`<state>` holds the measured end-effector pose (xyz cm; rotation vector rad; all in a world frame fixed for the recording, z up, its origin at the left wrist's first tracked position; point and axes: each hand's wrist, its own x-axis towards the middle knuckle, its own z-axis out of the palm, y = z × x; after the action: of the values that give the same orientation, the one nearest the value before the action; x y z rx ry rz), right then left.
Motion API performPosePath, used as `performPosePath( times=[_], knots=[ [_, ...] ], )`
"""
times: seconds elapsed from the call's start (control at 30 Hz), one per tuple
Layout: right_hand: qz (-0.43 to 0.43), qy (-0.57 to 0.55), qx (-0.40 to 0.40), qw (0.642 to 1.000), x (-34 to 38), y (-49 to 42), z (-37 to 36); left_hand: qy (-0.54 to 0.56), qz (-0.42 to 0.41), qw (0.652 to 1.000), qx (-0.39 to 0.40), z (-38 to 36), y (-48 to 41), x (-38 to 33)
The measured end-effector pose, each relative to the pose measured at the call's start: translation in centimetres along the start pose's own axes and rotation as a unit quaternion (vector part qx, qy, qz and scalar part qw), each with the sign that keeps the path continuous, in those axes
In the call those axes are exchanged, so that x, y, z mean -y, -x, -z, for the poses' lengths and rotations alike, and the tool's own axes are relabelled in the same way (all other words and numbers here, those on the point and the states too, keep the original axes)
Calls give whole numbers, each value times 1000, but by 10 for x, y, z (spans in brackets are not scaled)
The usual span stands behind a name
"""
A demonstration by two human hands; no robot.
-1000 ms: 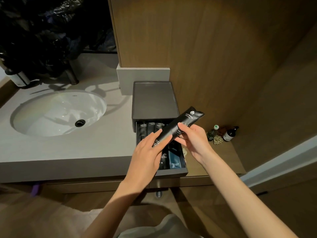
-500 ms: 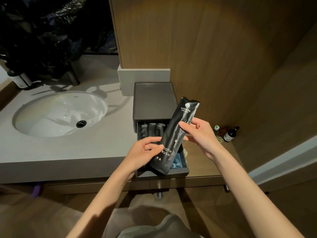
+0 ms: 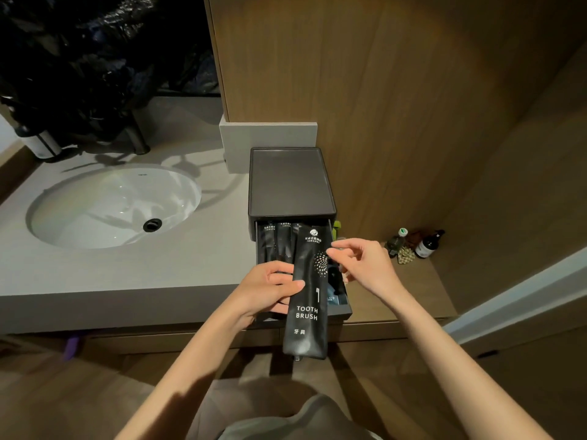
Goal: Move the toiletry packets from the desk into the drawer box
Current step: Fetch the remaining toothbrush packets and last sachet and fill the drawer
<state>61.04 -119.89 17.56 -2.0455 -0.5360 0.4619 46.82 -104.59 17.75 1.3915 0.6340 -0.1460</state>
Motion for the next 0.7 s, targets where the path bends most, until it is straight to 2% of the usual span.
performPosePath(
  times=[0.1, 0.17, 0.33, 0.47, 0.7],
  knots=[
    [24, 120, -10, 992, -8, 1, 2, -4, 36, 999, -4, 9, -4, 4],
    [9, 154, 9, 988, -13, 0, 1, -11, 51, 999, -5, 10, -12, 1],
    [-43, 134, 42, 989, -18, -3, -2, -44, 57, 995, -64, 1, -51, -9],
    [-54, 114, 54, 991, -18, -5, -1, -30, 54, 993, -102, -14, -75, -17],
    [-58, 112, 73, 989, -24, -8, 0, -81, 35, 984, -155, -27, -104, -8]
  ],
)
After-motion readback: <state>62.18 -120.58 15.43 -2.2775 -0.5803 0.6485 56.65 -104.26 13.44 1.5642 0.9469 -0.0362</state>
